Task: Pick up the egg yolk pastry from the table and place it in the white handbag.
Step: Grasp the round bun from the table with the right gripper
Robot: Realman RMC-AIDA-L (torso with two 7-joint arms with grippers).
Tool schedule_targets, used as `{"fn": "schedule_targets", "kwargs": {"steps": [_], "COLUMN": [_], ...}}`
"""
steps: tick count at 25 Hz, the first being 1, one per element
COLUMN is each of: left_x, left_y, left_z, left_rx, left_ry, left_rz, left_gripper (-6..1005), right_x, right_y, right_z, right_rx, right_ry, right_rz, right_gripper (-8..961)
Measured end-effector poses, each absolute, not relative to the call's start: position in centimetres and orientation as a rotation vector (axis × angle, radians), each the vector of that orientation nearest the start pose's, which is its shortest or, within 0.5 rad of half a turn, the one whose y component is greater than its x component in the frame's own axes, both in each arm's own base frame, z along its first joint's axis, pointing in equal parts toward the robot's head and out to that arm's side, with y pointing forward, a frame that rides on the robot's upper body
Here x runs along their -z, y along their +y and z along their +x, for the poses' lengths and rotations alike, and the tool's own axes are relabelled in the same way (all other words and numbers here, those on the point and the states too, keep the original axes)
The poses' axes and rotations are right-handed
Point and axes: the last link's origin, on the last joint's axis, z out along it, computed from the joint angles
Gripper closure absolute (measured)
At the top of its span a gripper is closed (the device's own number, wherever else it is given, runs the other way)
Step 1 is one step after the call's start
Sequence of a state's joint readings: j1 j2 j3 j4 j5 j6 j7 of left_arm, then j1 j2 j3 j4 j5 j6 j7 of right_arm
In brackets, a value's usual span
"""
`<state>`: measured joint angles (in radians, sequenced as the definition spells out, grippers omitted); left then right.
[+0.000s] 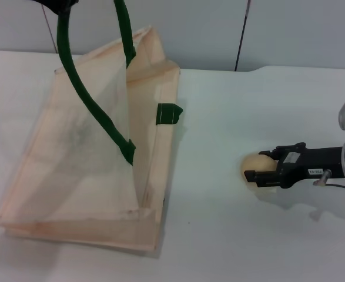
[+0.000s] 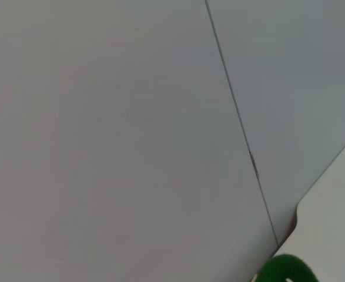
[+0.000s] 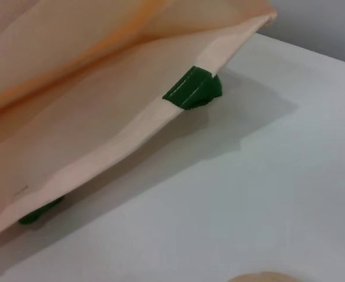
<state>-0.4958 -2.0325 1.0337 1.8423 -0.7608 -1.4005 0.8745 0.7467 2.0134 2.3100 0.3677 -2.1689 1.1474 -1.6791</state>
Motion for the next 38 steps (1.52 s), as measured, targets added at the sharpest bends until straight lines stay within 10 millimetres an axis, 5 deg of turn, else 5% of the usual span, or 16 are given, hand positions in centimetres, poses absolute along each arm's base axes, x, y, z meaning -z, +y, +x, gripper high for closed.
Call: {"fn": "schedule_targets", "kwargs": {"steps": [17, 38], "left_x": [-15.23, -15.33], "left_y": [36.97, 37.01], "left_z": [-12.14, -12.32], "left_rx": [0.089, 0.073], "left_ry": [-0.313, -0.318], "left_rz": [-2.248, -2.238], "left_gripper": [896, 897], "right_x": [4.47, 4.15], "right_y": [38.12, 38.46], "right_z": [26.49, 26.16], "right_rx": [-0.181, -0.184], "right_ry": [0.698, 0.669], "right_rz": [-2.761, -2.761], "right_gripper": [357, 423]}}
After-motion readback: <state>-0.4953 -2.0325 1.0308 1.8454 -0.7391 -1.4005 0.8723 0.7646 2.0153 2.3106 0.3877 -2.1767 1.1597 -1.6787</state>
